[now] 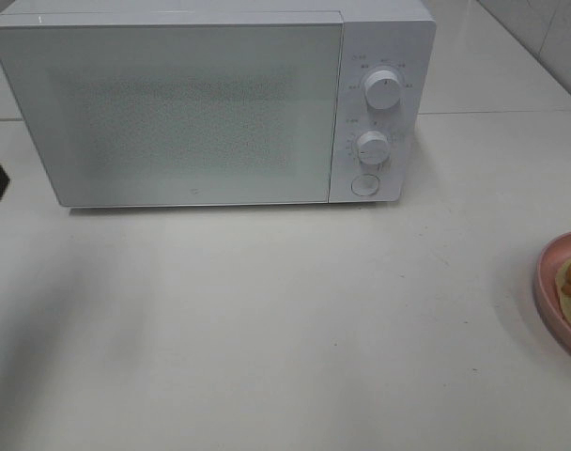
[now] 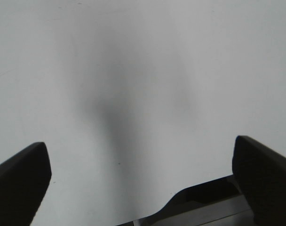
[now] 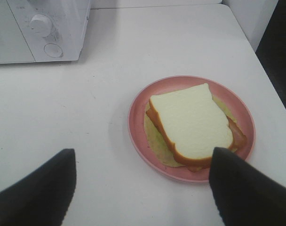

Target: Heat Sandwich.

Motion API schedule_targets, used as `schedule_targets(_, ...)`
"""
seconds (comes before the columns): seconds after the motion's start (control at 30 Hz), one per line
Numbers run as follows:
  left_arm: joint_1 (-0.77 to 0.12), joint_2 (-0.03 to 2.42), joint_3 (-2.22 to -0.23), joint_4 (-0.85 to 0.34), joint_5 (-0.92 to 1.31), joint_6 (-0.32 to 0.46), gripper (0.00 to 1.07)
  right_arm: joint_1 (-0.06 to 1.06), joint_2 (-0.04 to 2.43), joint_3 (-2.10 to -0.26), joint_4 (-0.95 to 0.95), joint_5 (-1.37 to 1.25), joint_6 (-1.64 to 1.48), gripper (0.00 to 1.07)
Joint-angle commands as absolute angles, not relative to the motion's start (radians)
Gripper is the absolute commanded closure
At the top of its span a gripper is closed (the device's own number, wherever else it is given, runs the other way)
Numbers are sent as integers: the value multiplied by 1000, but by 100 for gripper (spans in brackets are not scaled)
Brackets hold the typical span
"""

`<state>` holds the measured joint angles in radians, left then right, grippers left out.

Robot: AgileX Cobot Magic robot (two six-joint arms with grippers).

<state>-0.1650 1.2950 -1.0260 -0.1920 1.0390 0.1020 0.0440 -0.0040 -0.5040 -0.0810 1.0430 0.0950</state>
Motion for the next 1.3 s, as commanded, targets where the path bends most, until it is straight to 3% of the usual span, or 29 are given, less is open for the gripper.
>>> schedule_targets(0.03,-85,1213,-993,-140,1081,79,9,36,-30,-503,-84,1040,84,32)
schedule_targets(0.23,-11,1081,-888,-134,1077,71,9,36,-30,-503,-84,1040,84,32)
schedule_targets(0.67,-7,739,-631,-112,1055,73,9,36,-30,-503,-84,1040,84,32)
schedule_targets(1.3,-7,178,-492,-120,1037,68,9,36,-30,-503,-84,1040,84,32)
